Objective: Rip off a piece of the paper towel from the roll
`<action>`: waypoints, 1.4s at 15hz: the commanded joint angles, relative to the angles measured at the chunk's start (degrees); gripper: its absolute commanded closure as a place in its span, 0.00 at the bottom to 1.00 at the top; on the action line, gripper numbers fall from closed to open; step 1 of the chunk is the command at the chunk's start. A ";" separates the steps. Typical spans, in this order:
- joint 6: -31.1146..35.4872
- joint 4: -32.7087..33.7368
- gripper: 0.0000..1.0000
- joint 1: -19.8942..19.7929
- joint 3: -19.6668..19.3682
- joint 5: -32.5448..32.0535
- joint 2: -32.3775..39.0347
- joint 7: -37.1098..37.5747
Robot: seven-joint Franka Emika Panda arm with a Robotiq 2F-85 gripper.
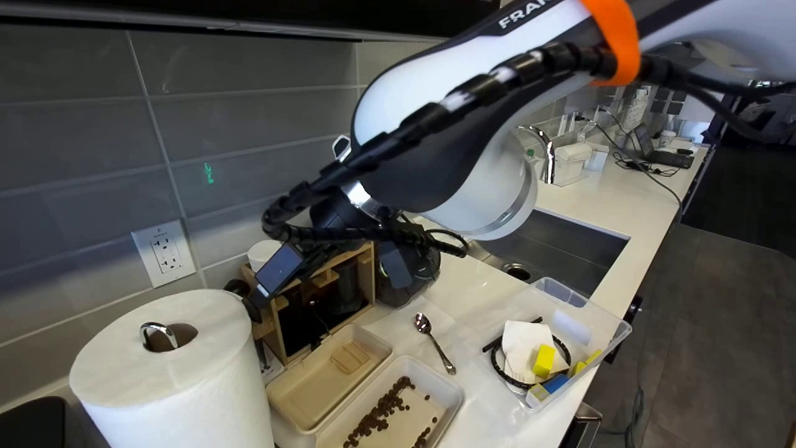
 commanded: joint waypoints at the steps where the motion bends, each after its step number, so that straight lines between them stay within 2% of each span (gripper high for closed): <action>1: 2.58 4.59 0.14 -0.73 1.84 3.32 4.71 -1.61; 3: 3.22 6.17 0.16 -0.78 2.25 3.85 6.12 -1.80; 4: 3.56 6.99 0.22 -0.85 2.58 4.16 6.75 -1.93; 5: 3.76 7.55 0.17 -1.00 2.89 4.37 7.29 -2.04; 7: 3.96 8.59 0.19 -1.41 3.53 4.65 8.16 -2.35; 9: 4.05 9.26 0.26 -1.82 3.98 4.97 8.75 -2.56; 11: 4.24 9.59 0.38 -2.23 4.41 5.28 9.15 -2.85; 12: 4.21 9.79 0.56 -2.44 4.63 5.40 9.35 -3.01; 17: 3.90 10.34 0.95 -4.22 6.84 6.58 10.47 -4.73; 18: 3.76 10.41 0.99 -4.72 7.48 6.99 10.67 -5.24; 21: 3.12 11.25 1.00 -6.70 10.28 8.87 11.70 -8.04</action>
